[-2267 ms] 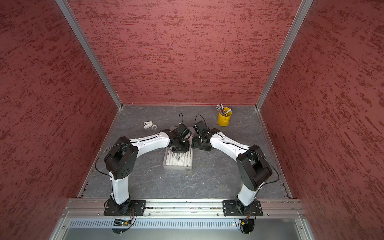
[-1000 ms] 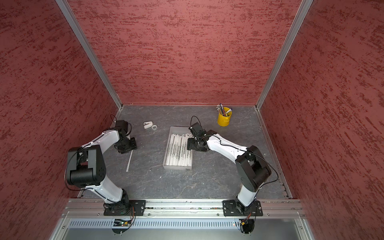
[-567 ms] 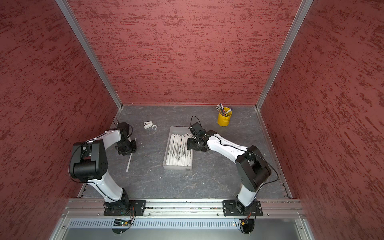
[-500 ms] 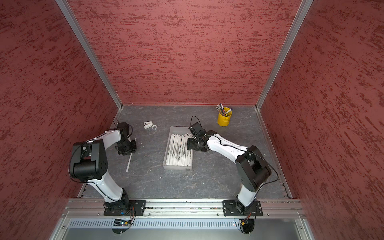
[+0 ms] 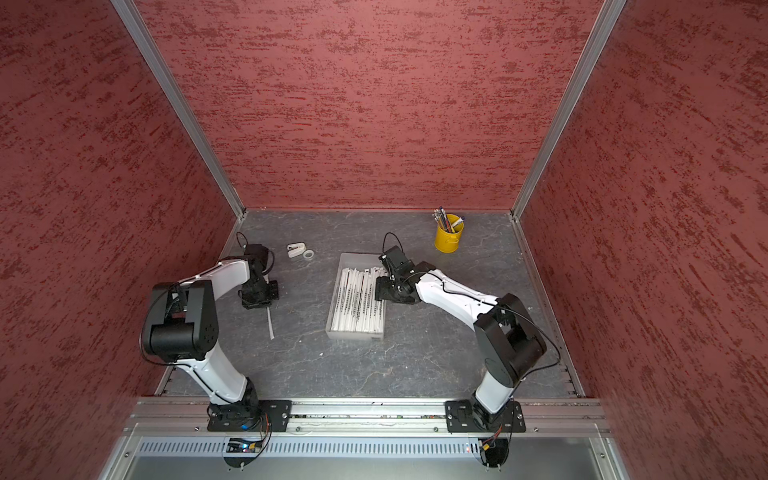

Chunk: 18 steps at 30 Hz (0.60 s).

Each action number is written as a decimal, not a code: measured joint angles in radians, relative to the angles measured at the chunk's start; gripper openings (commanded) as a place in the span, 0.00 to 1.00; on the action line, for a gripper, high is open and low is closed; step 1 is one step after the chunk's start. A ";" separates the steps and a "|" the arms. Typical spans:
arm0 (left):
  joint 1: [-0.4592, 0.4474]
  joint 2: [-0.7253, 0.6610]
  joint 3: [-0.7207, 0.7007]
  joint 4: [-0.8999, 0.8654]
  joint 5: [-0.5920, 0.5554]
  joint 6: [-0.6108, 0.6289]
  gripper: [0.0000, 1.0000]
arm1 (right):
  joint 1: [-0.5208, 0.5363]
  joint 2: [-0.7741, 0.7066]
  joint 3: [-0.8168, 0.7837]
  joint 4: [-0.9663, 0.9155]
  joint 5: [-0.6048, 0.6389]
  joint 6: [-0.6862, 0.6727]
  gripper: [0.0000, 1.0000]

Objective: Put the straws into the storage box
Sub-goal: Pick up the straw from the center of the board, then place the straw in the storage box.

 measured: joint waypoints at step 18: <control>-0.592 -0.196 0.318 -0.044 0.028 -0.211 0.03 | -0.040 -0.005 0.022 -0.054 0.002 -0.010 0.75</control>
